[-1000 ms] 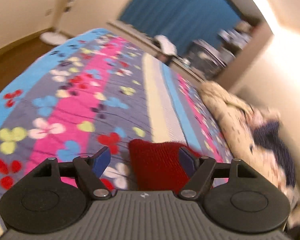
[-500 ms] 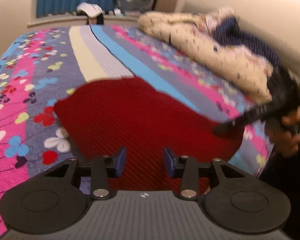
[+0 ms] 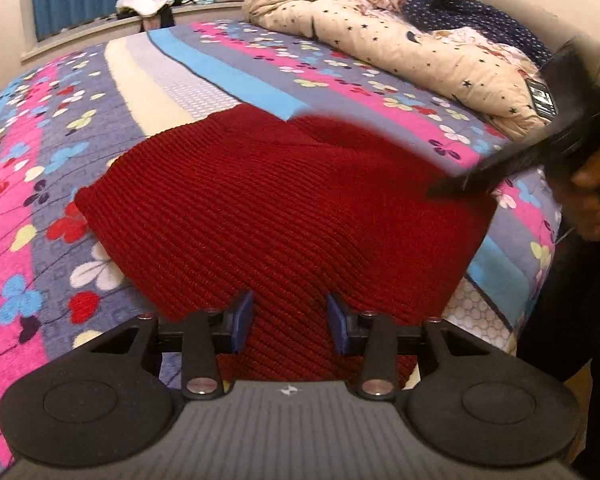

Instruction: Fold small clothes

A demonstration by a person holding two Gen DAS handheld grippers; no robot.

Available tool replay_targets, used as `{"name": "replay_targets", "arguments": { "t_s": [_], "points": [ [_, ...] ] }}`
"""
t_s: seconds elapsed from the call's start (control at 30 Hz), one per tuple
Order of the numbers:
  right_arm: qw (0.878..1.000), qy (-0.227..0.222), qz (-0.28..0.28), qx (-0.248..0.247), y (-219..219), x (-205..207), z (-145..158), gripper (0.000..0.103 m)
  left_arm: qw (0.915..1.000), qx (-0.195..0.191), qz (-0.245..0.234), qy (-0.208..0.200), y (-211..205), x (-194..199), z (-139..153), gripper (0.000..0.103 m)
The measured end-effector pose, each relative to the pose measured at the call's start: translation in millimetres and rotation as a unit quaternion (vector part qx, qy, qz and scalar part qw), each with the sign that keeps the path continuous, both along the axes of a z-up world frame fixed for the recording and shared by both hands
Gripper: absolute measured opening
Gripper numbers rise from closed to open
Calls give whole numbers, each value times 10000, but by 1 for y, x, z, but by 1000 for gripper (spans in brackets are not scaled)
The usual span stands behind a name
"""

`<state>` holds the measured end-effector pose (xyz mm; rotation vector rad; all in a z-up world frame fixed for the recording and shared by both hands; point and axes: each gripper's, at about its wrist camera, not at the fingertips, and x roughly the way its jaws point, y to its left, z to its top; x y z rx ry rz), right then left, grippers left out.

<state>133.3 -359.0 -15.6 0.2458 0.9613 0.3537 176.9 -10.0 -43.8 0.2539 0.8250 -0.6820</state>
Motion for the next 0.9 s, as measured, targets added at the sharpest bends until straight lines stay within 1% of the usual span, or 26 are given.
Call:
{"name": "replay_targets", "arguments": {
  "t_s": [0.03,0.07,0.13,0.17,0.23,0.3,0.37,0.4,0.43,0.5,0.57,0.6,0.63,0.67,0.7,0.73,0.77,0.83,0.87,0.9],
  "points": [
    [9992,364,-152,22,-4,4,-12,28,10000,35,-31,-36,-3,-2,0,47],
    [9989,410,-210,94,-7,5,-13,28,9999,110,-47,-99,-6,-2,-1,49],
    [10000,18,-15,21,-2,1,-2,28,9998,143,-36,-111,-7,-4,1,50],
    [10000,-89,36,2,-1,-1,1,29,9999,94,-6,-82,-5,-3,2,50],
    [9999,-133,2,36,-3,-4,3,33,9999,-14,101,-88,-2,-2,7,50],
    [9994,-289,-86,147,-8,-8,7,38,9994,-143,251,-165,4,0,14,50],
    [9979,-588,-176,216,-12,-14,18,38,9978,-248,523,-325,12,3,21,50],
    [9966,-781,-217,166,-14,-17,23,38,9964,-255,712,-384,16,5,23,50],
    [9953,-938,-212,146,-16,-20,27,39,9945,-236,941,-387,20,10,23,50],
    [9939,-1066,-101,259,-18,-24,30,39,9920,-200,1224,-251,25,21,19,49],
    [9947,-1001,140,192,-13,-22,28,39,9919,5,1266,-92,22,28,13,48],
    [9958,-858,323,-62,-5,-19,22,39,9918,217,1259,-54,18,30,7,49],
    [9959,-649,482,-397,3,-17,13,39,9916,320,1253,-66,15,31,5,49],
    [9942,-391,636,-773,12,-14,2,39,9916,339,1245,-85,13,31,6,48],
    [9915,-192,725,-1063,18,-13,-7,39,9918,305,1241,-97,12,31,8,48],
    [9894,-133,761,-1233,23,-12,-11,40,9916,270,1263,-113,14,31,9,48],
    [9885,-182,770,-1286,25,-11,-10,40,9910,223,1309,-144,16,31,12,48],
    [9899,-279,731,-1185,25,-10,-4,40,9908,-11,1338,-179,22,30,17,48],
    [9906,-270,688,-1152,24,-9,-3,40,9911,-150,1313,-175,25,29,19,48],
    [9906,-245,667,-1167,24,-8,-4,40,9915,-206,1280,-143,25,27,20,48]
  ]
}}
